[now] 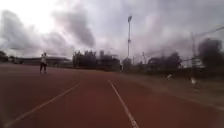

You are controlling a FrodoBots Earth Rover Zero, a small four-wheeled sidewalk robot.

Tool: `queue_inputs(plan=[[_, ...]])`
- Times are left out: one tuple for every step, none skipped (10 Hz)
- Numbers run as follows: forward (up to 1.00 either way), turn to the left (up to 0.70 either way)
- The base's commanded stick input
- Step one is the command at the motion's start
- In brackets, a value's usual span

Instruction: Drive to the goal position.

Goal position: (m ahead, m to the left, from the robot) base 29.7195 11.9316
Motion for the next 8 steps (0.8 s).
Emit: queue_inputs(plan=[[0.85, 0.0], [0.85, 0.0], [0.85, 0.0], [0.85, 0.0], [0.85, 0.0], [0.85, 0.0], [0.85, 0.0], [0.85, 0.0]])
